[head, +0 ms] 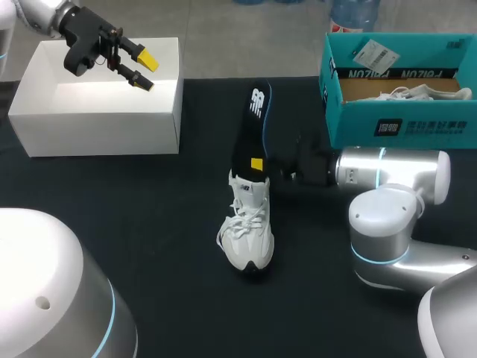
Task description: Take the shoe out of the shoebox, open the shoe tongue, remove and reinsert the insole, then place the shoe into the shoebox
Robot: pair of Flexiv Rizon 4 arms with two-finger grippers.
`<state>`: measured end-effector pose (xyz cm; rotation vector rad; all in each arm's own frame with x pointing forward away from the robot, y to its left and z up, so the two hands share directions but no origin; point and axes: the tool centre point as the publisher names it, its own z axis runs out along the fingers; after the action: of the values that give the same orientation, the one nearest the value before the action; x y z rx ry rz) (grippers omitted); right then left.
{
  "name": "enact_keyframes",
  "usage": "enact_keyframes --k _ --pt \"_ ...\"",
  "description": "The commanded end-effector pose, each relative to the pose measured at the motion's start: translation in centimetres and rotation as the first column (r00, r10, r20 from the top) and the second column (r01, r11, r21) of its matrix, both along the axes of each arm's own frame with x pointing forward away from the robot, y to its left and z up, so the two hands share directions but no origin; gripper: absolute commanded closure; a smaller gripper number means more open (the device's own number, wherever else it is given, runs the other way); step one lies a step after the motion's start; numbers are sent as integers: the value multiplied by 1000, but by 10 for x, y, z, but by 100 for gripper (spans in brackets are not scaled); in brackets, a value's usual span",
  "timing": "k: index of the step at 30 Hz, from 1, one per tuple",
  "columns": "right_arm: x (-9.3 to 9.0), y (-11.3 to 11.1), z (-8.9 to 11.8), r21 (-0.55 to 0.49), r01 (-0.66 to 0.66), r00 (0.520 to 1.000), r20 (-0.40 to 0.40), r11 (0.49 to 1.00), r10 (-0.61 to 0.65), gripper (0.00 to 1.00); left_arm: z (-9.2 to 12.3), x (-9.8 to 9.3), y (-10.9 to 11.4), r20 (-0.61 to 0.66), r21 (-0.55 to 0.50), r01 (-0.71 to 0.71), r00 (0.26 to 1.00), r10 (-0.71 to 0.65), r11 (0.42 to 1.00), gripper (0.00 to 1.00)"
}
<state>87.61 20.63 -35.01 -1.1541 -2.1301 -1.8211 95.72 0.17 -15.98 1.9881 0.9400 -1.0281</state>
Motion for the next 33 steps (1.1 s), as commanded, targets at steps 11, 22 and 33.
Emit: enact_keyframes --k 11,22,33 --pt "-25 4 -19 13 15 999 -44 1000 -15 100 1 0 0 2 4 1 1000 -1 1000 0" --pt "-25 8 -19 25 -6 999 -50 1000 7 100 1 0 0 2 4 1 1000 -1 1000 0" --pt "-10 2 3 -9 -29 1000 -5 1000 29 64 1 0 0 2 4 1 1000 -1 1000 0"
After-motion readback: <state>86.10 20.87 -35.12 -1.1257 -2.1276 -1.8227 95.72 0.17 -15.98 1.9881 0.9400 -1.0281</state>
